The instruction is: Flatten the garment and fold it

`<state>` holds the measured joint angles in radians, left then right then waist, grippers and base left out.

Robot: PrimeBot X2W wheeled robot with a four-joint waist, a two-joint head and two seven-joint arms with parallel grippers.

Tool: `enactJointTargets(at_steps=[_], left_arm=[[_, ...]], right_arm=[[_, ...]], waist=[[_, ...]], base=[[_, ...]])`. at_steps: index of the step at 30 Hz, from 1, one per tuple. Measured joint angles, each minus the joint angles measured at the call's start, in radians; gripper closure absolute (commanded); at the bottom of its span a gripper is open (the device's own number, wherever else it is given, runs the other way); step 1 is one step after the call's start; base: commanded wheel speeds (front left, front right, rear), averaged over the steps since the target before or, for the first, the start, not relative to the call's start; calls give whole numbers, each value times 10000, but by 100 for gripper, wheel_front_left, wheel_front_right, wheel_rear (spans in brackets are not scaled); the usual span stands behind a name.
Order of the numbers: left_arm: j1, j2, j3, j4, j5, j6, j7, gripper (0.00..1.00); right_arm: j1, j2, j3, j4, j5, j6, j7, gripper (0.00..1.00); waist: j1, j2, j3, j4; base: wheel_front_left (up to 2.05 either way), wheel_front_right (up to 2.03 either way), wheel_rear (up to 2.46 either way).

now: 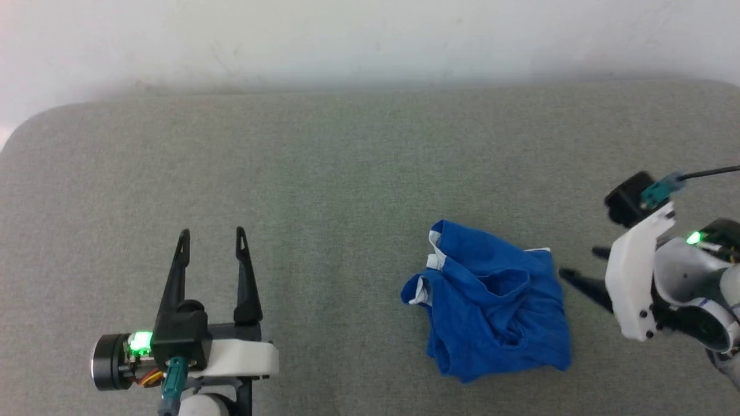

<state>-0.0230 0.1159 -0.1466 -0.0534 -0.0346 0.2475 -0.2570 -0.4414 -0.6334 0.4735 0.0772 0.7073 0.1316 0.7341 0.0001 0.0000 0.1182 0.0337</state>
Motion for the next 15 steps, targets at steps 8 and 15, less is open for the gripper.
enactJointTargets(at_steps=[8,15], left_arm=[[-266,-201,-171,13,42,-21,0,0],[-381,-242,-161,35,100,-17,0,0]], right_arm=[[-327,483,1110,1837,1099,0,291,0],[-449,686,1810,2723,1233,2,-700,100]], waist=[[1,0,587,468],[-3,0,976,790]], base=[[0,0,0],[0,0,0]])
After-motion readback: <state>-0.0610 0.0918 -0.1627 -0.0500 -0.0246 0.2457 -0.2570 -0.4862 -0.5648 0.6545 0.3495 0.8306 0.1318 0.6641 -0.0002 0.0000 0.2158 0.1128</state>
